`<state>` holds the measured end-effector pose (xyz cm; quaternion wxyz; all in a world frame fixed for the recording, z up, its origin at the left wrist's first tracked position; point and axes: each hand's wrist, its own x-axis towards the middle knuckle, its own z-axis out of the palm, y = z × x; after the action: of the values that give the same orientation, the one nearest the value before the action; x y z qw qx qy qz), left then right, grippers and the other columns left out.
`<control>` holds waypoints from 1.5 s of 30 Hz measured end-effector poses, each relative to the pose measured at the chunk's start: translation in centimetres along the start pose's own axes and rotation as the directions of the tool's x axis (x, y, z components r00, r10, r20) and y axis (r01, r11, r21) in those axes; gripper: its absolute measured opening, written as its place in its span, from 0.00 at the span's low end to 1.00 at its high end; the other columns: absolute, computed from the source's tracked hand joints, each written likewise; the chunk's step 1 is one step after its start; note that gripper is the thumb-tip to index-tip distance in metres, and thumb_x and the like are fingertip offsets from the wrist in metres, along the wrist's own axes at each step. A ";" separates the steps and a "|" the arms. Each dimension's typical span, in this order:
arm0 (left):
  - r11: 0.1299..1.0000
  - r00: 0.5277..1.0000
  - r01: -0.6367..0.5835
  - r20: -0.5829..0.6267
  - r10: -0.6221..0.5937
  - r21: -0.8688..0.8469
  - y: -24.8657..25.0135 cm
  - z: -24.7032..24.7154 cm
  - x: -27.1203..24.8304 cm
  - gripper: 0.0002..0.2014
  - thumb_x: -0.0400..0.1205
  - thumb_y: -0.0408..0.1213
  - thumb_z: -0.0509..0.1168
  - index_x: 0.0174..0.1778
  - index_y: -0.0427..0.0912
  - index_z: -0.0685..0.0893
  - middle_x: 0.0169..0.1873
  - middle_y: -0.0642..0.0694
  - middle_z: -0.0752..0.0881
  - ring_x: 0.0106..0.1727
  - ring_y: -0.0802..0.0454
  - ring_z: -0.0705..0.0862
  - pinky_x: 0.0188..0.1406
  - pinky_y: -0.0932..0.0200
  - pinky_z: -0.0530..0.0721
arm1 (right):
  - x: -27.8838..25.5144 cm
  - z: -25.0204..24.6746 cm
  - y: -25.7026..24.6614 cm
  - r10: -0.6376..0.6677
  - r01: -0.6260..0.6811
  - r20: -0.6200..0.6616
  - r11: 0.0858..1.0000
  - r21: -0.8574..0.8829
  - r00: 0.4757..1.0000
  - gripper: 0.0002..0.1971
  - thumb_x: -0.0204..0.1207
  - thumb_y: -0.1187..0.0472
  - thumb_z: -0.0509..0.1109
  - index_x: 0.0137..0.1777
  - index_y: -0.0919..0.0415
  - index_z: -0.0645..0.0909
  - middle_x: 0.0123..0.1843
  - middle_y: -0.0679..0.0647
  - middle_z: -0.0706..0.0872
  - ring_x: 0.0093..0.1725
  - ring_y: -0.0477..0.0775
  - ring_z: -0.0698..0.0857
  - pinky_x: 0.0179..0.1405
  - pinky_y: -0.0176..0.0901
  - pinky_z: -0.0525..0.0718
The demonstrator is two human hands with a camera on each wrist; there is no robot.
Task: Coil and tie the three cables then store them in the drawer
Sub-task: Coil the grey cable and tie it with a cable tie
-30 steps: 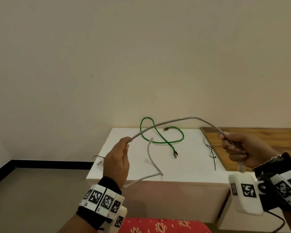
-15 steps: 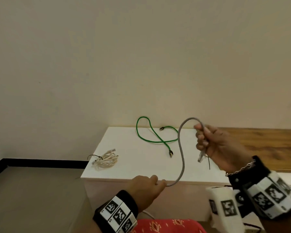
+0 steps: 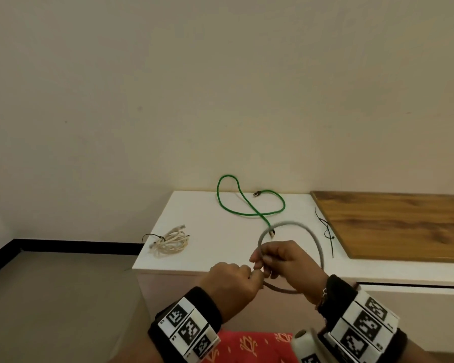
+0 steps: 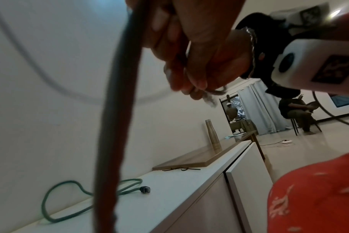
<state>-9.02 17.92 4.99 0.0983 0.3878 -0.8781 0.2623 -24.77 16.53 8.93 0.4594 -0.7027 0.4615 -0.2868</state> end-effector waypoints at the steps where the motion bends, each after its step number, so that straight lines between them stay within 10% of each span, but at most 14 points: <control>1: 0.997 0.999 0.050 -0.005 -0.051 -0.055 0.0 0.0 -0.1 0.13 0.72 0.53 0.65 0.34 0.46 0.84 0.12 0.52 0.77 0.10 0.58 0.73 0.10 0.71 0.65 | 0.0 0.4 -0.1 0.005 -0.005 0.006 0.999 -0.045 1.000 0.16 0.79 0.73 0.57 0.40 0.56 0.82 0.30 0.46 0.82 0.29 0.40 0.79 0.29 0.29 0.77; 6: 0.850 0.933 0.357 0.101 -0.346 -0.388 0.0 -1.0 -0.3 0.20 0.75 0.59 0.54 0.37 0.46 0.81 0.15 0.51 0.80 0.17 0.54 0.79 0.16 0.63 0.70 | -0.2 1.5 0.7 -0.032 0.031 -0.004 0.967 -0.251 0.999 0.10 0.83 0.61 0.55 0.46 0.50 0.77 0.37 0.49 0.80 0.38 0.45 0.79 0.42 0.42 0.81; 10: 0.518 0.825 0.534 0.277 -0.493 -0.668 -0.7 -0.9 -0.6 0.11 0.83 0.47 0.57 0.47 0.43 0.77 0.20 0.56 0.73 0.24 0.55 0.73 0.37 0.54 0.78 | -0.1 1.4 0.8 -0.013 0.023 -0.068 0.988 0.150 0.998 0.15 0.85 0.60 0.50 0.55 0.59 0.79 0.38 0.50 0.79 0.29 0.38 0.72 0.32 0.29 0.71; 13: 0.502 0.775 0.587 0.261 -0.575 -0.636 -1.4 -0.6 -0.5 0.09 0.83 0.42 0.58 0.48 0.42 0.80 0.25 0.56 0.73 0.34 0.52 0.74 0.36 0.59 0.70 | 0.0 1.3 0.8 0.081 0.010 -0.169 0.878 0.479 0.982 0.18 0.84 0.68 0.48 0.48 0.63 0.81 0.33 0.53 0.78 0.30 0.47 0.68 0.31 0.37 0.66; 18: 0.469 0.698 0.690 0.336 -0.632 -0.552 -2.5 0.5 -0.7 0.07 0.81 0.41 0.60 0.47 0.42 0.80 0.46 0.46 0.86 0.48 0.47 0.82 0.44 0.57 0.74 | -0.5 2.4 -0.9 0.099 -0.067 0.014 0.553 0.830 0.995 0.16 0.79 0.69 0.45 0.39 0.63 0.75 0.21 0.50 0.70 0.24 0.47 0.68 0.26 0.38 0.67; 22: 0.456 0.730 0.684 0.538 -0.422 -0.570 -2.4 1.6 -1.6 0.17 0.78 0.44 0.66 0.61 0.43 0.75 0.54 0.43 0.82 0.57 0.48 0.81 0.54 0.58 0.76 | -1.5 1.8 -3.1 0.009 -0.030 0.029 0.297 0.954 1.000 0.12 0.75 0.63 0.51 0.35 0.59 0.73 0.17 0.47 0.65 0.16 0.44 0.64 0.13 0.33 0.63; 27: 0.241 0.826 0.481 0.344 -0.446 -0.843 -3.0 1.4 -0.5 0.37 0.79 0.49 0.63 0.79 0.45 0.52 0.77 0.53 0.60 0.78 0.59 0.58 0.78 0.60 0.62 | -2.1 2.0 -3.6 0.108 -0.354 0.349 0.503 0.789 0.931 0.09 0.74 0.63 0.54 0.37 0.58 0.75 0.15 0.45 0.63 0.13 0.40 0.60 0.10 0.25 0.58; 31: 0.250 0.885 0.277 0.145 -0.442 -0.928 -3.2 1.3 0.5 0.18 0.75 0.60 0.52 0.56 0.57 0.75 0.53 0.72 0.80 0.58 0.76 0.75 0.62 0.77 0.71 | -2.3 1.5 -4.2 0.110 -0.358 0.368 0.594 0.720 0.923 0.13 0.78 0.62 0.52 0.37 0.60 0.76 0.15 0.46 0.64 0.13 0.40 0.61 0.10 0.26 0.59; 34: 0.095 0.825 0.251 0.161 -0.542 -0.963 -3.4 1.6 0.8 0.10 0.77 0.44 0.53 0.33 0.52 0.75 0.21 0.62 0.83 0.28 0.66 0.80 0.39 0.67 0.79 | -2.0 -0.1 -4.5 0.065 -0.263 0.273 0.542 0.798 0.960 0.12 0.73 0.55 0.62 0.40 0.64 0.79 0.17 0.47 0.67 0.15 0.41 0.64 0.09 0.28 0.63; 37: -0.048 0.810 0.285 0.267 -0.523 -0.957 -3.2 1.6 0.7 0.08 0.77 0.43 0.55 0.33 0.48 0.73 0.16 0.56 0.75 0.20 0.59 0.73 0.35 0.52 0.79 | -1.4 -2.5 -4.3 -0.021 -0.147 0.164 0.349 0.926 0.986 0.16 0.57 0.64 0.80 0.43 0.68 0.81 0.20 0.48 0.71 0.16 0.43 0.69 0.11 0.31 0.68; 42: 0.116 0.830 0.457 0.376 -0.413 -0.882 -1.6 3.9 -1.7 0.10 0.84 0.40 0.52 0.40 0.54 0.76 0.21 0.52 0.72 0.20 0.61 0.70 0.27 0.59 0.73 | -1.5 -7.3 -4.9 -0.118 0.167 -0.143 0.227 0.959 0.983 0.10 0.58 0.66 0.74 0.41 0.66 0.87 0.23 0.48 0.74 0.20 0.45 0.72 0.17 0.34 0.76; 45: 0.438 0.854 0.488 0.309 -0.418 -0.755 -1.6 3.5 -1.9 0.13 0.82 0.44 0.51 0.56 0.60 0.78 0.33 0.44 0.86 0.32 0.53 0.80 0.39 0.58 0.76 | -1.6 -8.5 -5.0 -0.090 0.269 -0.254 0.376 0.887 0.963 0.07 0.58 0.61 0.71 0.35 0.61 0.87 0.21 0.46 0.73 0.19 0.42 0.70 0.16 0.31 0.74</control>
<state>-6.43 16.33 1.89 0.2974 0.5282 -0.7641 -0.2206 -30.49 15.52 17.05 0.6953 -0.3553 0.1850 -0.5967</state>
